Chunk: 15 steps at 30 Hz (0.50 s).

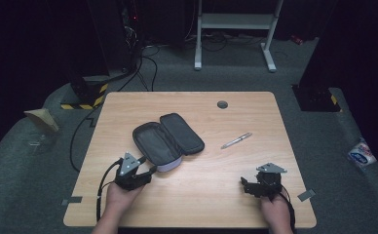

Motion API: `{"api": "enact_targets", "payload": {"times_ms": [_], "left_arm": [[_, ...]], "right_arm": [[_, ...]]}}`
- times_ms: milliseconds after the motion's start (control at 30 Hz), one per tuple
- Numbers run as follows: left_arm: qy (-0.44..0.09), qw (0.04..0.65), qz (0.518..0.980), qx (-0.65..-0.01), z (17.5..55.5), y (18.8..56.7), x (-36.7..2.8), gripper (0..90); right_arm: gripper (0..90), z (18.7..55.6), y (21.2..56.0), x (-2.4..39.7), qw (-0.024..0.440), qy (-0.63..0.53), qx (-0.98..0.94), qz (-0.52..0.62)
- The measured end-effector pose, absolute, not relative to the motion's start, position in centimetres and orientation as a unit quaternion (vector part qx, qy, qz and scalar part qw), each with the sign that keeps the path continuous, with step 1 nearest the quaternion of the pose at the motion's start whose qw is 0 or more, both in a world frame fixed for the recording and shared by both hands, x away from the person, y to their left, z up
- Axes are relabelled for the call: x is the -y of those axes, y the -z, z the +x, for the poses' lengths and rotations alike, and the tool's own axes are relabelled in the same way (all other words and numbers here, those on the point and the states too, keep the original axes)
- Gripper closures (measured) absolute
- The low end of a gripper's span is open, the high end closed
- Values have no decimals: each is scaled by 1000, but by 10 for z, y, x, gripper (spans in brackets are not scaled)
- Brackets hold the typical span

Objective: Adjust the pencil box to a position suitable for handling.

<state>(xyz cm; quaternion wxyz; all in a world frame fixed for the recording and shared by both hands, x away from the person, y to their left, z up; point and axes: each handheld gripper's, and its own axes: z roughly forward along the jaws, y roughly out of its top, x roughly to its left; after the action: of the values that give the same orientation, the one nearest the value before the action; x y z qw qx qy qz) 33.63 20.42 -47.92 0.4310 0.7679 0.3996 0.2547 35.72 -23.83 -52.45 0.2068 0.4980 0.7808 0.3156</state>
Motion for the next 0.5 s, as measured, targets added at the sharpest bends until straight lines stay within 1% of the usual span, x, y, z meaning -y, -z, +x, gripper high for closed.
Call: {"api": "enact_targets", "payload": {"times_ms": [100, 300, 500], "left_arm": [[-254, 432, 773, -388, 339, 480, -197, 443], [-247, 427, 778, -389, 345, 485, -194, 484], [-233, 419, 784, -395, 347, 494, -193, 549]], "right_arm": [[99, 357, 525, 238, 207, -317, -781, 497], [98, 357, 524, 237, 204, -317, -786, 490], [98, 357, 524, 237, 203, -317, -786, 490]]}}
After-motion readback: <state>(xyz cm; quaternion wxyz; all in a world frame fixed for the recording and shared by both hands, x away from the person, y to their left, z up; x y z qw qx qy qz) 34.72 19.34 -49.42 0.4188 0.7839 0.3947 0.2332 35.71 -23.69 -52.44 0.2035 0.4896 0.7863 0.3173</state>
